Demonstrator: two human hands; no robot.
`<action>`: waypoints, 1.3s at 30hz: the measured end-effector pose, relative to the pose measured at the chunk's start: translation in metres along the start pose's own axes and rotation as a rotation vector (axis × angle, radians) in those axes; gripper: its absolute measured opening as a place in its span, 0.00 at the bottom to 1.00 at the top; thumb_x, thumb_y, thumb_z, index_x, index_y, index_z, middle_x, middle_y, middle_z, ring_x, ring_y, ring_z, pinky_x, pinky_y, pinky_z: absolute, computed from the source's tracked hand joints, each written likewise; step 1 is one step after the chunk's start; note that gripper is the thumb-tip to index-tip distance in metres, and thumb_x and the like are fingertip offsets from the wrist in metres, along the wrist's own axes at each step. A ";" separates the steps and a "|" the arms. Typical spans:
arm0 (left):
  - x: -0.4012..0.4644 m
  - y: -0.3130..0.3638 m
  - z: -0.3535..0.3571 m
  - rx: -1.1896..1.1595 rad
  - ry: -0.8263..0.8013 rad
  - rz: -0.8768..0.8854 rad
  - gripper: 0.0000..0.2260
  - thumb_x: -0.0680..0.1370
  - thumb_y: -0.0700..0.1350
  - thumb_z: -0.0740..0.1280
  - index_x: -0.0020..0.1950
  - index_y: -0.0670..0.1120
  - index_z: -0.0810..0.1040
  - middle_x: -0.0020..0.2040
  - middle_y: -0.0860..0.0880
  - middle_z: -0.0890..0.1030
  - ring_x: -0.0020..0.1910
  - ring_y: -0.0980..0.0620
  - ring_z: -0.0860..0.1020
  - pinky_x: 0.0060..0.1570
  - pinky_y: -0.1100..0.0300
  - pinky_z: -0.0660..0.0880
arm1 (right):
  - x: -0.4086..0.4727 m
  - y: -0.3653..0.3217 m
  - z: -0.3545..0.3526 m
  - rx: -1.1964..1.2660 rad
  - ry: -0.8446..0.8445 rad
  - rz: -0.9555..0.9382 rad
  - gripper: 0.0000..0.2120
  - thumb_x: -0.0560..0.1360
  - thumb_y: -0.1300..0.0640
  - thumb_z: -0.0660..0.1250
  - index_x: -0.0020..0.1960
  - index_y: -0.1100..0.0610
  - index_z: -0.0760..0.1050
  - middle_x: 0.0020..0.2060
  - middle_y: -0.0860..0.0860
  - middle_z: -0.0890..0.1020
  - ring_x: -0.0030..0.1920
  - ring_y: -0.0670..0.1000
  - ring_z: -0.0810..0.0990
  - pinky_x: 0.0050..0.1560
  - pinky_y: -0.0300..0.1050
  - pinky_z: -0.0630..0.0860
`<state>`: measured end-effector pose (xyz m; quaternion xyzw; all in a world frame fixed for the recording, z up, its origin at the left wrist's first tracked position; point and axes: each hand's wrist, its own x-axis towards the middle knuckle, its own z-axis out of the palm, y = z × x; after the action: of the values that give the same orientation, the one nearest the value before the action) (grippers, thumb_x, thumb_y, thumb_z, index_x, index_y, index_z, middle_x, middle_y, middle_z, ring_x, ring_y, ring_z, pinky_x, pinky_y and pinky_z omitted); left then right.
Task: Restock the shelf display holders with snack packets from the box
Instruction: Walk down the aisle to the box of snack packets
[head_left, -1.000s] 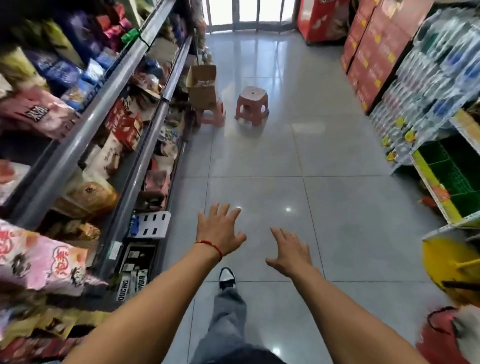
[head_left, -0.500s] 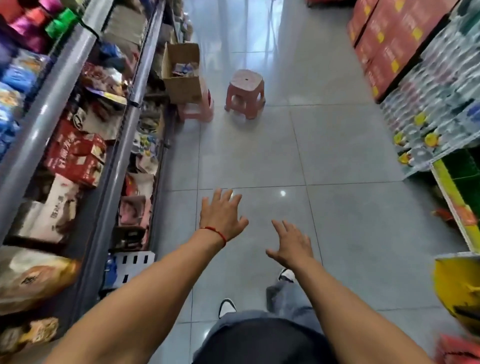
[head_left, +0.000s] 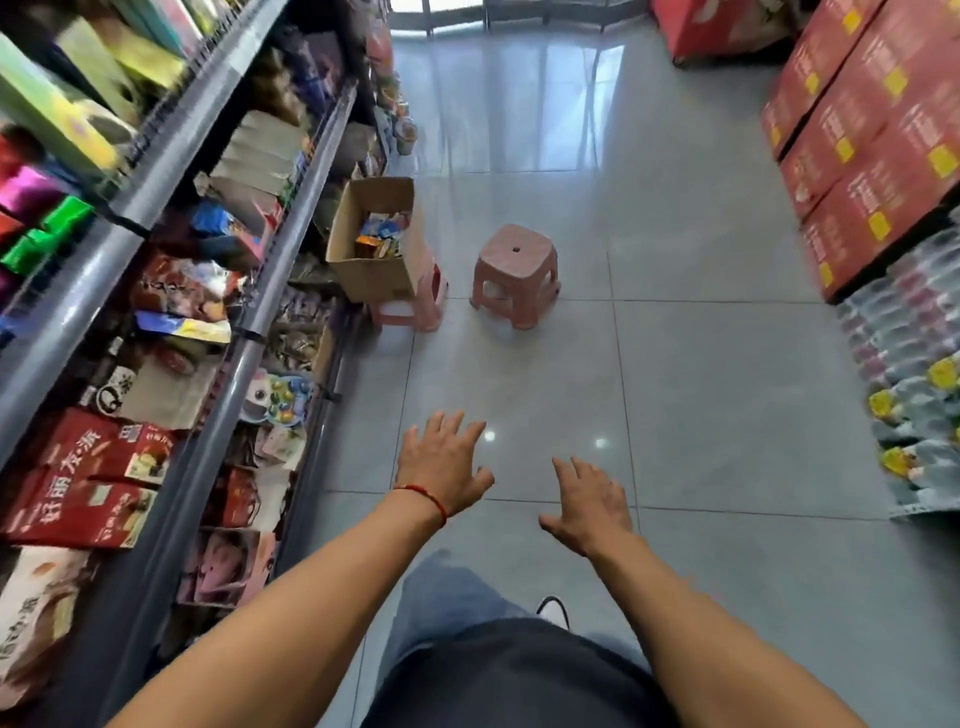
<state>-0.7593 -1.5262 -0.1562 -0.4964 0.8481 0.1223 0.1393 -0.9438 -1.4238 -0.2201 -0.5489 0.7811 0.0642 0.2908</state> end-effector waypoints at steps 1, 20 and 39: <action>0.022 -0.001 -0.007 -0.018 0.004 -0.016 0.32 0.77 0.60 0.63 0.80 0.55 0.60 0.80 0.47 0.62 0.78 0.44 0.59 0.73 0.42 0.62 | 0.021 0.000 -0.017 -0.008 0.012 -0.007 0.42 0.75 0.38 0.68 0.81 0.50 0.54 0.79 0.54 0.62 0.77 0.57 0.62 0.75 0.57 0.63; 0.480 -0.076 -0.161 -0.092 -0.068 0.061 0.31 0.77 0.61 0.64 0.78 0.53 0.64 0.73 0.46 0.71 0.71 0.43 0.70 0.65 0.44 0.72 | 0.401 -0.031 -0.258 0.066 0.000 0.068 0.37 0.75 0.42 0.67 0.79 0.53 0.60 0.73 0.54 0.69 0.71 0.57 0.68 0.67 0.53 0.69; 0.732 -0.188 -0.249 -0.637 0.046 -0.632 0.27 0.77 0.56 0.66 0.74 0.50 0.67 0.67 0.41 0.74 0.65 0.39 0.73 0.65 0.45 0.73 | 0.764 -0.127 -0.461 -0.162 -0.268 -0.426 0.32 0.75 0.44 0.69 0.75 0.55 0.66 0.72 0.57 0.71 0.69 0.61 0.72 0.68 0.54 0.71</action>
<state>-0.9665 -2.2934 -0.1993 -0.7518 0.5777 0.3177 -0.0088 -1.1818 -2.2930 -0.2141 -0.7091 0.5945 0.1360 0.3539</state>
